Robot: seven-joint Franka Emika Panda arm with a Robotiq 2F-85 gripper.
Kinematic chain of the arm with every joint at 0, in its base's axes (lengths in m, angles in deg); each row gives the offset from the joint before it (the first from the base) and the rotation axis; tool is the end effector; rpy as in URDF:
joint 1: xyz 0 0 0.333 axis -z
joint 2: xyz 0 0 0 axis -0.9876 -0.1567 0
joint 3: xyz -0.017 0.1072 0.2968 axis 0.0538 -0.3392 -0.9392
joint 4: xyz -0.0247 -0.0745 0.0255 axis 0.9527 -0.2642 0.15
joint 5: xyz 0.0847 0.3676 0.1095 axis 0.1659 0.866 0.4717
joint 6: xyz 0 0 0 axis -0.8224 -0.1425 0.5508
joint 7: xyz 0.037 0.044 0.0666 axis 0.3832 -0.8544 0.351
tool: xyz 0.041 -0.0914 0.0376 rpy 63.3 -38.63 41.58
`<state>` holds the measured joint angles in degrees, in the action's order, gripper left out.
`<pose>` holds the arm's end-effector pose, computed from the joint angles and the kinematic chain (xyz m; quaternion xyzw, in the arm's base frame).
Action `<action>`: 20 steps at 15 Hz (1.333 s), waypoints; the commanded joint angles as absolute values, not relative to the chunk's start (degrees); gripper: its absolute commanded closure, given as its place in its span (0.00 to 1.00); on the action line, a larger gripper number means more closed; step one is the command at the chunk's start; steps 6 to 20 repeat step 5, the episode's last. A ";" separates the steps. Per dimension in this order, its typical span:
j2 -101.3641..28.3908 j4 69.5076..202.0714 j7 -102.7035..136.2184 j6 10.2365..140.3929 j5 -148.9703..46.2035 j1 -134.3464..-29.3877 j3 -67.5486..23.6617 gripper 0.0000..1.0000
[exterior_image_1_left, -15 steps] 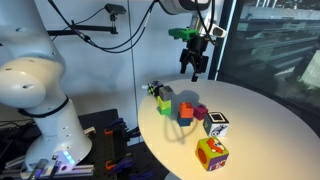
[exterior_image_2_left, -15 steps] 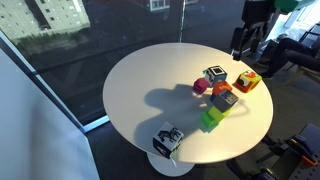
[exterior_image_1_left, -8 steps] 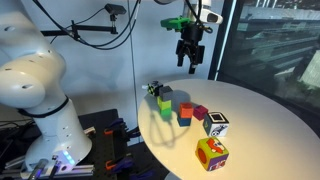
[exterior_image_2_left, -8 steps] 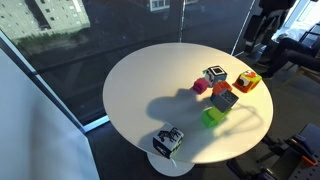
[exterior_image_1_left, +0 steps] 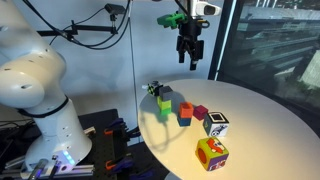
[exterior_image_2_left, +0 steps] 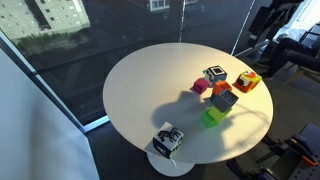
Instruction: Pick up the pink block and put it on the table
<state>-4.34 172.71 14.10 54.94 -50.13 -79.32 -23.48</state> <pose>0.4662 -0.0360 0.4747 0.9989 -0.0459 0.0046 0.0078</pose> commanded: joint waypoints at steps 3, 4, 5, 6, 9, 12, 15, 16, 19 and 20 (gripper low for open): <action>-4.35 173.21 14.63 55.75 -50.04 -79.04 -23.76 0.00; -4.44 173.21 14.63 55.75 -50.04 -79.04 -23.76 0.00; -4.49 173.21 14.63 55.75 -50.04 -79.04 -23.76 0.00; -4.49 173.21 14.63 55.75 -50.04 -79.04 -23.76 0.00; -4.49 173.21 14.63 55.75 -50.04 -79.04 -23.76 0.00; -4.49 173.21 14.63 55.75 -50.04 -79.04 -23.76 0.00; -4.49 173.21 14.63 55.75 -50.04 -79.04 -23.76 0.00; -4.49 173.21 14.63 55.75 -50.04 -79.04 -23.76 0.00; -4.49 173.21 14.63 55.75 -50.04 -79.04 -23.76 0.00; -4.49 173.21 14.63 55.75 -50.04 -79.04 -23.76 0.00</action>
